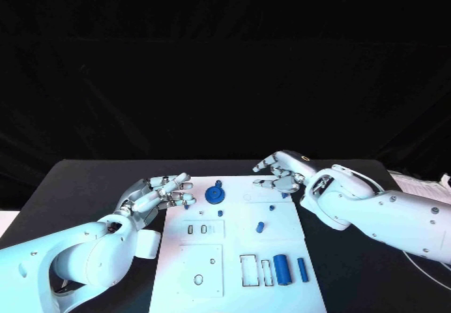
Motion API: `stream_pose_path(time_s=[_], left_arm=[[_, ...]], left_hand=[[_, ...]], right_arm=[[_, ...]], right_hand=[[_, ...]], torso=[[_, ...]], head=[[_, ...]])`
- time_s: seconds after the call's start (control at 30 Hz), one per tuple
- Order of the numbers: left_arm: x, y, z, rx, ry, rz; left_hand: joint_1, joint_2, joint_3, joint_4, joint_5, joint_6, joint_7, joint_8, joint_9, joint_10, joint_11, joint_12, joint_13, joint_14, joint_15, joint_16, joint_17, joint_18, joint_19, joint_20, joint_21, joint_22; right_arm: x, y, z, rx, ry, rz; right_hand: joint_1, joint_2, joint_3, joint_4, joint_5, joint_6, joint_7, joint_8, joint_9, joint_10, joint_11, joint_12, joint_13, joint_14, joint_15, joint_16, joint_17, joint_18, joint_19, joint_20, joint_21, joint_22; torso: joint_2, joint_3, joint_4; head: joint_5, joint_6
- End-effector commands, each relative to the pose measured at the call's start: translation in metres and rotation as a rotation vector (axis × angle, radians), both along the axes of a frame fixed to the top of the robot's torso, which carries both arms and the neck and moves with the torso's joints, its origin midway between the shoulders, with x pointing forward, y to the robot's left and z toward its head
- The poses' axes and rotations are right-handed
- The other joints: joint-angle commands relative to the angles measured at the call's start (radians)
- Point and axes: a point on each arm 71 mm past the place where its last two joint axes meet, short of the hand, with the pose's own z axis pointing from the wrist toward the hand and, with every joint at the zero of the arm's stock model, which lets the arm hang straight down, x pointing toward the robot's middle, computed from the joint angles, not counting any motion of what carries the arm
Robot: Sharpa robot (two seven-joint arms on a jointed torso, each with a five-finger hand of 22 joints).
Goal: Assemble the parts on the task board
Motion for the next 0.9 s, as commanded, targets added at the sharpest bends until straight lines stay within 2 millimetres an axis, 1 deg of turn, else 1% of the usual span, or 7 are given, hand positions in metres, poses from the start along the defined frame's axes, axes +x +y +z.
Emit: stream_pose_path(time_s=[0.03,0.13,0.3,0.4,0.47,0.57,0.9], left_arm=[[0.000,-0.004,0.001,-0.017,-0.006,-0.026],[0.001,-0.005,0.000,-0.019,-0.004,-0.028],[0.003,-0.006,-0.001,-0.020,-0.002,-0.028],[0.003,-0.007,-0.002,-0.020,-0.001,-0.029],[0.003,-0.007,-0.002,-0.020,-0.001,-0.029],[0.004,-0.007,-0.002,-0.020,0.000,-0.029],[0.004,-0.008,-0.003,-0.021,0.001,-0.031]], left_hand=[[0.001,0.012,0.000,-0.004,-0.003,-0.002,0.002,-0.005,-0.001,-0.007,0.000,-0.007,-0.001,-0.004,0.004,-0.005,0.002,0.012,0.003,0.001,-0.003,-0.002],[0.001,0.012,0.000,-0.004,-0.003,-0.002,0.002,-0.005,-0.001,-0.007,0.000,-0.007,-0.001,-0.004,0.004,-0.005,0.002,0.012,0.003,0.001,-0.003,-0.002],[0.001,0.012,0.000,-0.004,-0.003,-0.002,0.002,-0.005,-0.001,-0.007,0.000,-0.007,-0.001,-0.004,0.004,-0.005,0.002,0.012,0.003,0.001,-0.003,-0.002],[0.001,0.012,0.000,-0.004,-0.003,-0.002,0.002,-0.005,-0.001,-0.007,0.000,-0.007,-0.001,-0.004,0.004,-0.005,0.002,0.012,0.003,0.001,-0.003,-0.002],[0.001,0.012,0.000,-0.004,-0.003,-0.002,0.002,-0.005,-0.001,-0.007,0.000,-0.007,-0.001,-0.004,0.004,-0.005,0.002,0.012,0.003,0.001,-0.003,-0.002],[0.003,0.013,0.001,-0.005,-0.003,-0.001,0.002,-0.005,-0.001,-0.006,-0.001,-0.007,-0.001,-0.004,0.004,-0.006,0.002,0.013,0.003,0.001,-0.004,-0.002],[0.003,0.013,0.001,-0.005,-0.003,-0.001,0.002,-0.005,-0.001,-0.006,-0.001,-0.007,-0.001,-0.004,0.004,-0.006,0.002,0.013,0.003,0.001,-0.004,-0.002]], right_arm=[[-0.001,-0.021,-0.004,0.070,0.083,0.023],[-0.002,-0.044,-0.008,0.068,0.109,-0.010],[-0.003,-0.069,-0.014,0.055,0.133,-0.052],[-0.004,-0.080,-0.018,0.042,0.145,-0.072],[-0.004,-0.085,-0.021,0.035,0.154,-0.082],[-0.004,-0.090,-0.027,0.024,0.164,-0.094],[0.000,-0.093,-0.046,0.006,0.197,-0.110]], right_hand=[[0.029,-0.007,-0.001,-0.027,0.019,0.006,0.003,-0.003,-0.001,0.091,0.000,-0.006,0.244,0.102,-0.002,0.002,0.251,-0.020,0.102,-0.001,0.006,0.255],[0.039,-0.016,-0.008,-0.041,0.034,0.004,0.004,-0.004,-0.001,0.090,0.000,-0.008,0.243,0.102,-0.002,0.002,0.251,-0.020,0.101,-0.001,0.006,0.254],[0.041,-0.029,-0.025,-0.051,0.021,0.000,0.005,-0.005,-0.002,0.089,0.001,-0.009,0.243,0.102,-0.001,0.001,0.250,-0.020,0.101,0.000,0.006,0.253],[0.040,-0.032,-0.032,-0.053,0.016,-0.001,0.005,-0.005,-0.002,0.089,0.001,-0.010,0.242,0.101,-0.001,0.001,0.248,-0.020,0.101,0.000,0.005,0.253],[0.040,-0.033,-0.035,-0.053,0.014,-0.002,0.005,-0.005,-0.002,0.089,0.001,-0.011,0.242,0.101,-0.001,0.001,0.248,-0.019,0.100,0.000,0.005,0.252],[0.041,-0.034,-0.036,-0.054,0.012,-0.002,0.005,-0.005,-0.002,0.088,0.001,-0.011,0.241,0.101,-0.001,0.000,0.247,-0.019,0.100,0.000,0.005,0.252],[0.057,-0.026,-0.038,-0.065,0.011,-0.002,0.005,-0.004,-0.002,0.088,0.001,-0.011,0.242,0.101,-0.001,0.000,0.248,-0.019,0.100,0.000,0.005,0.252]], torso=[[-0.006,0.0056,-0.0104],[-0.008,0.0074,-0.0130],[-0.011,0.0121,-0.0178],[-0.011,0.0140,-0.0168],[-0.010,0.0137,-0.0157],[-0.008,0.0124,-0.0175],[-0.010,0.0110,-0.0152]], head=[[0.000,0.003],[-0.008,0.003],[-0.010,0.000],[-0.016,-0.005],[-0.021,-0.006],[-0.017,-0.010],[-0.017,-0.016]])
